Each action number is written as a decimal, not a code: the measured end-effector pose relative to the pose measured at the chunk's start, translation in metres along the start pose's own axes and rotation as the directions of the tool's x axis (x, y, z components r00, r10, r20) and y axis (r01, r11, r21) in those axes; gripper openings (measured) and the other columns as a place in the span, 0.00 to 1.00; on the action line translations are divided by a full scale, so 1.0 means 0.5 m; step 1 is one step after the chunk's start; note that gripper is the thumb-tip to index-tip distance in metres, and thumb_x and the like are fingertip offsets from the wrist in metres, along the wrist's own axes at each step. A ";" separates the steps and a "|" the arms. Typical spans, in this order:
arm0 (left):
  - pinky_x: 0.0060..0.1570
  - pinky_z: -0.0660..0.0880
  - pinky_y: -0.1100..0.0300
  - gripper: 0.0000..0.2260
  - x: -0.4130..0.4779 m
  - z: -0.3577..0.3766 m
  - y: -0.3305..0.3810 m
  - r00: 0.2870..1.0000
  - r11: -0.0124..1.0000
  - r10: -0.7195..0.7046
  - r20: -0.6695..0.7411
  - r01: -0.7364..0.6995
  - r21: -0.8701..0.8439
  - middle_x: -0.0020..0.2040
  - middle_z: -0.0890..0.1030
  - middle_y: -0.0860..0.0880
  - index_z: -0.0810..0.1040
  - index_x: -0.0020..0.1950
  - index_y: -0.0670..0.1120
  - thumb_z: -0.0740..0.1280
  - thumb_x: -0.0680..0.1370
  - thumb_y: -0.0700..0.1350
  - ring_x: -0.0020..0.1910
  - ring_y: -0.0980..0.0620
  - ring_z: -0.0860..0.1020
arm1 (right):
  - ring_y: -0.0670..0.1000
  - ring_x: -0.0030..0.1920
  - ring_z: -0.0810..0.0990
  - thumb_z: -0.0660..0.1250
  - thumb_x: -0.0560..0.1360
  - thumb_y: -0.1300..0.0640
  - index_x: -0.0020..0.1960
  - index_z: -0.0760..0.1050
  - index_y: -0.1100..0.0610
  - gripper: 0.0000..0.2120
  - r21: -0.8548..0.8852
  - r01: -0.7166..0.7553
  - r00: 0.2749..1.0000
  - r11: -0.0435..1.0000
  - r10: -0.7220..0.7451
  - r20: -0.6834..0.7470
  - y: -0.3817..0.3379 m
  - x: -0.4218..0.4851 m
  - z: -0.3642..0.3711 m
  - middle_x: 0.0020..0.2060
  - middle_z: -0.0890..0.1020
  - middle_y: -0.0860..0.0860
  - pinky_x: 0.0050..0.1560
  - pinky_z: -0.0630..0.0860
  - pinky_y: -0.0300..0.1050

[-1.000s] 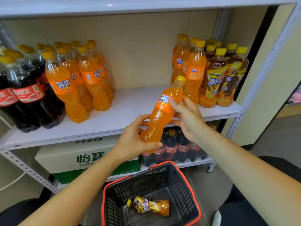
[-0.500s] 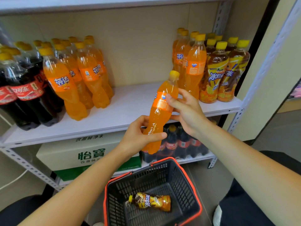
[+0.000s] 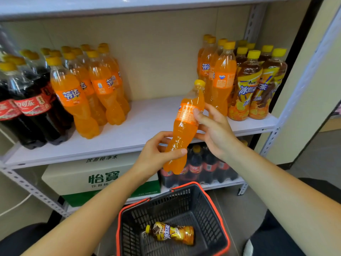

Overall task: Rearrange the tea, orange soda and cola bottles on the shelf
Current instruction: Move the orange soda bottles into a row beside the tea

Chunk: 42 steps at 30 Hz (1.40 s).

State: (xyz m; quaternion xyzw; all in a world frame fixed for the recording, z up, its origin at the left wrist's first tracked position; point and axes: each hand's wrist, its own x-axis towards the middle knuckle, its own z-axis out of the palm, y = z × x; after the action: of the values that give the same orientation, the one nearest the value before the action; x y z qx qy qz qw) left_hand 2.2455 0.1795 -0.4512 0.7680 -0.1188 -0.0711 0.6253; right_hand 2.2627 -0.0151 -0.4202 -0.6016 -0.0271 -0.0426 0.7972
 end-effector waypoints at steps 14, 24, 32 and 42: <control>0.49 0.79 0.58 0.22 0.015 -0.007 0.003 0.997 0.978 -0.034 0.066 0.047 -0.204 0.58 0.85 0.50 0.79 0.66 0.51 0.72 0.72 0.51 0.54 0.51 0.84 | 0.57 0.58 0.84 0.67 0.81 0.53 0.71 0.74 0.53 0.20 0.035 -0.113 0.986 0.993 0.108 0.125 -0.004 0.013 -0.022 0.57 0.84 0.55 0.56 0.83 0.57; 0.48 0.79 0.59 0.30 0.020 -0.019 -0.007 0.997 0.999 0.018 -0.079 -0.020 -0.025 0.58 0.83 0.54 0.78 0.65 0.55 0.82 0.65 0.56 0.54 0.54 0.83 | 0.61 0.64 0.80 0.66 0.82 0.54 0.72 0.72 0.56 0.20 0.042 -0.117 0.988 0.992 0.112 0.106 -0.002 0.010 -0.013 0.64 0.81 0.58 0.64 0.78 0.65; 0.45 0.80 0.63 0.23 0.014 -0.021 -0.002 0.997 0.997 0.076 0.027 -0.077 0.030 0.57 0.84 0.56 0.78 0.65 0.54 0.76 0.70 0.55 0.54 0.54 0.84 | 0.60 0.60 0.82 0.68 0.80 0.51 0.70 0.74 0.55 0.20 0.010 -0.050 0.998 0.999 0.050 0.030 -0.002 0.007 -0.013 0.57 0.83 0.54 0.61 0.80 0.65; 0.49 0.79 0.65 0.22 0.018 -0.025 -0.008 0.996 0.998 0.066 0.068 -0.065 -0.015 0.56 0.86 0.53 0.79 0.65 0.50 0.76 0.71 0.49 0.54 0.54 0.84 | 0.57 0.60 0.83 0.65 0.82 0.51 0.69 0.75 0.52 0.17 -0.018 -0.017 0.997 1.000 0.018 0.080 -0.001 0.003 -0.017 0.60 0.84 0.55 0.58 0.82 0.56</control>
State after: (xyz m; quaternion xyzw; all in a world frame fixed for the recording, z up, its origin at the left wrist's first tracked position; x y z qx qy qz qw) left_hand 2.2580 0.1895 -0.4521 0.7568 -0.1646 -0.0775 0.6278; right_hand 2.2639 -0.0235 -0.4220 -0.6100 -0.0537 -0.0116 0.7905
